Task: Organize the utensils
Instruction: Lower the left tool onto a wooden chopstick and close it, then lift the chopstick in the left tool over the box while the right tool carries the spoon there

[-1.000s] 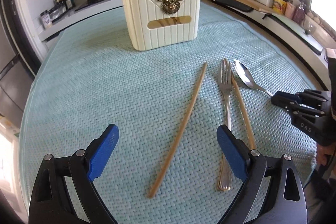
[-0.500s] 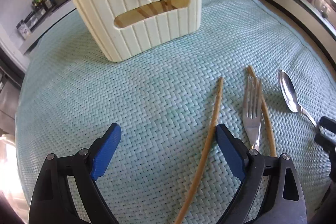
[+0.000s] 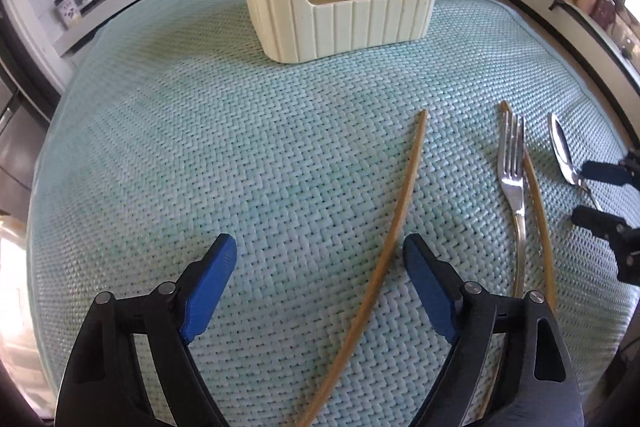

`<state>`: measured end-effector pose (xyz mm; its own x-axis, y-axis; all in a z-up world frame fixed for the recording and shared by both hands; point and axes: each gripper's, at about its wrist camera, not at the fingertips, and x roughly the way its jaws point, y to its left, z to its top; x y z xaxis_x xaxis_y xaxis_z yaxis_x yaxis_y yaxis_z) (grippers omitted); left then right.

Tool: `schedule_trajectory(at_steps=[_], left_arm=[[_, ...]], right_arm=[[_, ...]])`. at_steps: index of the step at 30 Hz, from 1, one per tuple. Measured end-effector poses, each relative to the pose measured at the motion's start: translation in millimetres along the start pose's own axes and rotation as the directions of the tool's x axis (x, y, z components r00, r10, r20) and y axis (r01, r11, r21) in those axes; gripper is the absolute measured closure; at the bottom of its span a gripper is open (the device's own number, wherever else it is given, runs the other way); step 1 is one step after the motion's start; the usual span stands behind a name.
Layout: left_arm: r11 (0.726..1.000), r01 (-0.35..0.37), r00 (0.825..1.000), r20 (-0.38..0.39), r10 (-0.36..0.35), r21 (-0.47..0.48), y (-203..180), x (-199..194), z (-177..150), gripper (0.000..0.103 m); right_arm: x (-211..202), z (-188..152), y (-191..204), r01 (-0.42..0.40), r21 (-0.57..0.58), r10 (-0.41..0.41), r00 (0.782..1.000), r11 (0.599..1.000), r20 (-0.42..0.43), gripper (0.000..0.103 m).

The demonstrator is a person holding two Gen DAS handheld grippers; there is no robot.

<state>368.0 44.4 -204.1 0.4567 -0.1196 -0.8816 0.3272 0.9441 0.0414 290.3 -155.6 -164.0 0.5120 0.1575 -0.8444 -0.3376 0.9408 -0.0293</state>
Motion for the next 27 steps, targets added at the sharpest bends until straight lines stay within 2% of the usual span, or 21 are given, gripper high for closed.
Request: schedule_trajectory(at_steps=[3,9,12,13,14,19,23,27], left_arm=[[0.999,0.022,1.0,-0.017,-0.021,0.049,-10,3,8,0.023],[0.988,0.059,0.997,-0.065,-0.05,0.146,-35,6,29,0.042],[0.983,0.105,0.992,-0.084,-0.093,0.153,-43,5,33,0.07],[0.981,0.099,0.993,-0.078,-0.087,0.166,-47,4,34,0.092],[0.98,0.093,0.994,-0.077,-0.08,0.178,-50,4,34,0.097],[0.985,0.098,0.995,-0.017,-0.097,0.144,-51,-3,34,0.099],[0.99,0.107,0.991,0.066,-0.113,0.093,-42,-27,27,0.099],[0.992,0.118,0.979,0.163,-0.122,0.037,-24,-61,21,0.099]], right_arm=[[10,18,2,-0.011,-0.046,0.01,1.0,0.999,-0.013,0.05],[26,43,-3,-0.035,-0.084,0.033,0.999,0.996,-0.025,0.049],[29,49,-5,-0.036,-0.09,0.033,0.999,0.995,-0.03,0.05],[29,50,-6,-0.036,-0.087,0.034,0.999,0.996,-0.025,0.059],[29,52,-6,-0.037,-0.085,0.036,0.999,0.996,-0.022,0.061],[26,54,-13,-0.046,-0.041,0.046,0.999,0.998,0.001,0.061],[1,52,-19,-0.066,-0.015,0.067,0.995,0.998,0.079,0.061],[-36,52,-23,-0.088,0.001,0.086,0.982,0.996,0.17,0.061]])
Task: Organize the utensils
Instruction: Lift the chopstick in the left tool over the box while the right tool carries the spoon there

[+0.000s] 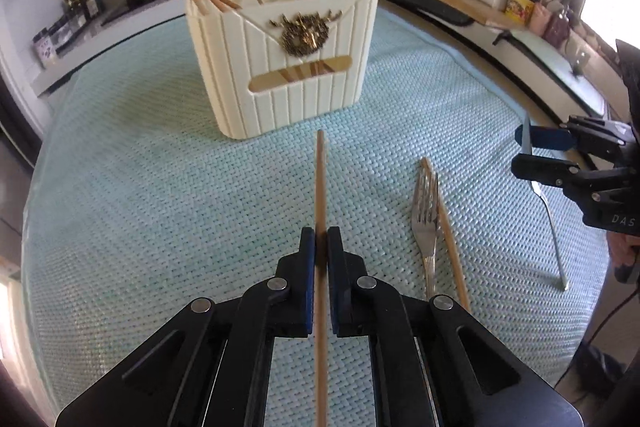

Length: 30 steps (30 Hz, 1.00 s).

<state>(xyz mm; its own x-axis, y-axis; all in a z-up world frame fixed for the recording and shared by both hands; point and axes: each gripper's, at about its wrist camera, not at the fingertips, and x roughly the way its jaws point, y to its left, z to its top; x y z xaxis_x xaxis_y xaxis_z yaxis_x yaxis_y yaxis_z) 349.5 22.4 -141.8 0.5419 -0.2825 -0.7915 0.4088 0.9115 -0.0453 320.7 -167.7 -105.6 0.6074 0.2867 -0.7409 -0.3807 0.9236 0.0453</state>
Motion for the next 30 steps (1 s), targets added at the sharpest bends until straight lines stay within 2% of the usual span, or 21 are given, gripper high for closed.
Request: schedule_trajectory(at_steps=[2,4,5,8,13,18,30], left_arm=[[1.0,0.005,0.999,0.047,-0.004,-0.026,19,-19,1,0.099],[0.999,0.009,0.995,0.103,-0.004,-0.05,20,-44,0,0.099],[0.998,0.014,0.991,0.133,-0.006,-0.062,26,-43,13,0.099],[0.995,0.034,0.973,0.231,-0.012,-0.093,33,-69,13,0.099],[0.988,0.072,0.962,0.273,-0.031,-0.14,36,-79,7,0.098],[0.98,0.094,0.949,0.314,-0.034,-0.177,33,-82,6,0.099],[0.981,0.113,0.925,0.376,-0.045,-0.16,26,-114,17,0.099]], right_arm=[[-19,3,0,-0.013,0.007,0.012,0.999,1.0,0.048,0.061],[-37,4,2,-0.023,0.01,0.022,0.996,1.0,0.091,0.061],[-46,5,3,-0.028,0.009,0.027,0.993,1.0,0.112,0.061],[-70,5,7,-0.036,-0.001,0.035,0.986,0.999,0.164,0.061],[-93,2,17,-0.038,-0.014,0.04,0.977,0.999,0.212,0.061],[-99,1,20,-0.03,-0.01,0.031,0.974,1.0,0.226,0.061],[-132,15,22,-0.015,0.007,0.012,0.954,1.0,0.3,0.061]])
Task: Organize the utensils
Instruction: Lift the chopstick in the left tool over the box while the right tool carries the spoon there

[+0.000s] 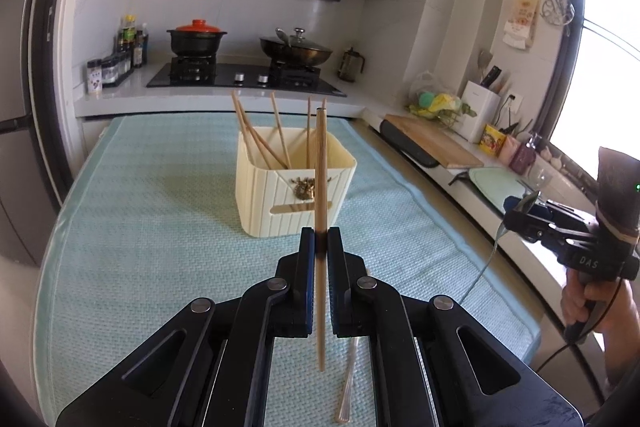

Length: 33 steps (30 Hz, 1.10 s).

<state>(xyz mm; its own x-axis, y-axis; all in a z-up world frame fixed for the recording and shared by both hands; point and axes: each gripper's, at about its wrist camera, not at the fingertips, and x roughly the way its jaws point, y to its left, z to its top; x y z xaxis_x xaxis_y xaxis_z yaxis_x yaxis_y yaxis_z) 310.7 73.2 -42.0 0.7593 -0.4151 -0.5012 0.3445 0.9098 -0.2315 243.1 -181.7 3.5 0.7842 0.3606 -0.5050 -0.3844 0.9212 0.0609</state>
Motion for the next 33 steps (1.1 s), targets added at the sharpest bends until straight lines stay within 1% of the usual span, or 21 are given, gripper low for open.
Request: schedule_trajectory(at_steps=[5,10,16,20,23,25,29,31,33], left_arm=[[1.0,0.004,1.0,0.019,-0.003,-0.01,2,-3,16,0.099],[1.0,0.011,0.998,0.058,-0.01,-0.022,7,-7,49,0.099],[0.999,-0.015,0.986,0.164,0.02,-0.029,15,-12,112,0.099],[0.998,-0.039,0.977,0.207,0.05,-0.057,25,2,151,0.099],[0.995,-0.048,0.972,0.226,0.067,-0.089,34,21,173,0.099],[0.992,-0.058,0.97,0.228,0.082,-0.107,39,37,182,0.099],[0.986,-0.061,0.979,0.186,0.089,-0.153,53,77,185,0.099],[0.985,-0.065,0.985,0.148,0.09,-0.163,59,98,180,0.099],[0.985,-0.073,0.991,0.101,0.09,-0.159,62,119,172,0.099]], right_arm=[[-3,18,0,0.002,-0.002,-0.002,1.0,1.0,0.024,0.061],[-1,48,1,0.006,-0.021,-0.005,0.998,1.0,0.055,0.061],[6,107,1,0.039,-0.058,-0.031,0.991,0.998,0.133,0.061],[17,152,-1,0.051,-0.052,-0.04,0.979,0.997,0.198,0.062],[31,178,1,0.071,-0.066,-0.052,0.967,0.995,0.25,0.061],[46,191,3,0.082,-0.072,-0.059,0.96,0.994,0.273,0.061],[85,203,-3,0.04,-0.041,-0.027,0.96,0.998,0.279,0.061],[107,202,-8,0.016,-0.022,-0.009,0.964,1.0,0.266,0.061],[133,196,-13,-0.004,-0.005,0.005,0.973,1.0,0.229,0.061]])
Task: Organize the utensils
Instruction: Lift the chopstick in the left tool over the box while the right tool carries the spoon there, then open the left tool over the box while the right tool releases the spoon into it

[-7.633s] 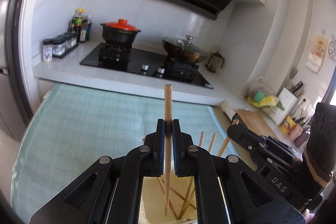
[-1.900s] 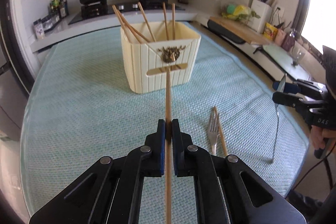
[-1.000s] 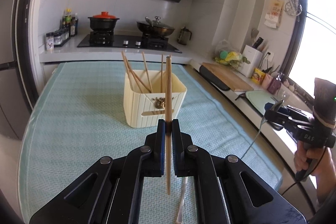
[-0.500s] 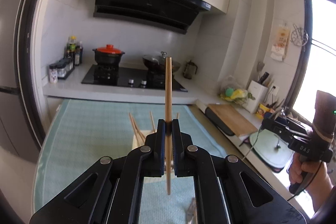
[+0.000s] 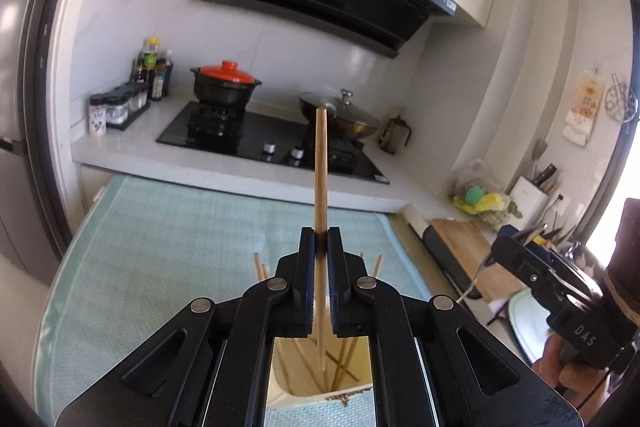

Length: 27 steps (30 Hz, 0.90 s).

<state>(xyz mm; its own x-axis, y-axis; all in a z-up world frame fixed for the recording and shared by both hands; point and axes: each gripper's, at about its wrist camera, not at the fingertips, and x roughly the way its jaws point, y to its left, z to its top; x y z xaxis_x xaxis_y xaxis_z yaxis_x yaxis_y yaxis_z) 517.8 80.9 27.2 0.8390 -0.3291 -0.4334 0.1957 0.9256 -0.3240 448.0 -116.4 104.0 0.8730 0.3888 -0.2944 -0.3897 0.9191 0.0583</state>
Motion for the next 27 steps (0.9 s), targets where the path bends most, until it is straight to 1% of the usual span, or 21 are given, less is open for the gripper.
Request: schedule_trajectory(at_steps=[2,4,6,8,11,14,15,16,17,18,19,21,23,24,26,27], left_arm=[[1.0,-0.006,0.999,-0.048,0.007,0.003,3,19,-12,0.099],[1.0,-0.012,0.996,-0.094,0.012,0.004,6,37,-23,0.099],[1.0,-0.019,0.99,-0.14,0.019,0.005,9,54,-32,0.099],[1.0,-0.027,0.983,-0.18,0.027,0.002,11,69,-42,0.099],[0.999,-0.036,0.974,-0.222,0.037,0.006,12,84,-53,0.099],[0.998,-0.049,0.967,-0.25,0.055,0.028,10,92,-58,0.098],[0.998,-0.059,0.965,-0.255,0.066,0.035,9,93,-59,0.096],[0.997,-0.064,0.963,-0.26,0.072,0.038,9,93,-59,0.083],[0.997,-0.067,0.962,-0.263,0.075,0.037,8,91,-59,0.06],[0.997,-0.073,0.963,-0.256,0.08,0.036,8,85,-59,0.048],[0.996,-0.082,0.967,-0.24,0.09,0.041,8,78,-59,0.035],[0.993,-0.093,0.971,-0.212,0.107,0.074,5,56,-58,0.033],[0.988,-0.102,0.97,-0.211,0.124,0.113,3,33,-61,0.028],[0.985,-0.104,0.969,-0.208,0.13,0.135,2,19,-65,0.026],[0.977,-0.114,0.967,-0.205,0.151,0.18,1,-11,-75,0.018],[0.973,-0.113,0.966,-0.209,0.155,0.203,-1,-26,-82,0.016]], right_arm=[[25,-15,-5,-0.009,0.014,0.009,0.998,1.0,-0.055,0.061],[51,-30,-10,-0.014,0.035,0.018,0.993,0.999,-0.121,0.062],[75,-46,-15,-0.016,0.062,0.028,0.981,0.998,-0.191,0.061],[98,-60,-19,-0.015,0.09,0.038,0.965,0.996,-0.259,0.061],[118,-76,-23,-0.006,0.111,0.041,0.947,0.994,-0.32,0.061],[131,-84,-26,0.005,0.127,0.04,0.937,0.992,-0.348,0.061],[135,-85,-27,0.01,0.135,0.039,0.933,0.991,-0.358,0.061],[137,-84,-27,0.019,0.14,0.034,0.931,0.99,-0.364,0.061],[139,-83,-28,0.027,0.143,0.028,0.929,0.989,-0.369,0.06],[137,-80,-29,0.028,0.148,0.028,0.93,0.989,-0.366,0.056],[135,-76,-29,0.028,0.155,0.029,0.934,0.988,-0.356,0.052],[121,-65,-31,0.039,0.165,0.017,0.944,0.986,-0.328,0.049],[100,-54,-32,0.041,0.157,0.009,0.951,0.987,-0.308,0.049],[90,-49,-30,0.045,0.141,0.0,0.953,0.989,-0.305,0.049],[61,-42,-26,0.047,0.095,-0.017,0.955,0.994,-0.297,0.049],[46,-41,-23,0.047,0.072,-0.024,0.956,0.996,-0.294,0.049]])
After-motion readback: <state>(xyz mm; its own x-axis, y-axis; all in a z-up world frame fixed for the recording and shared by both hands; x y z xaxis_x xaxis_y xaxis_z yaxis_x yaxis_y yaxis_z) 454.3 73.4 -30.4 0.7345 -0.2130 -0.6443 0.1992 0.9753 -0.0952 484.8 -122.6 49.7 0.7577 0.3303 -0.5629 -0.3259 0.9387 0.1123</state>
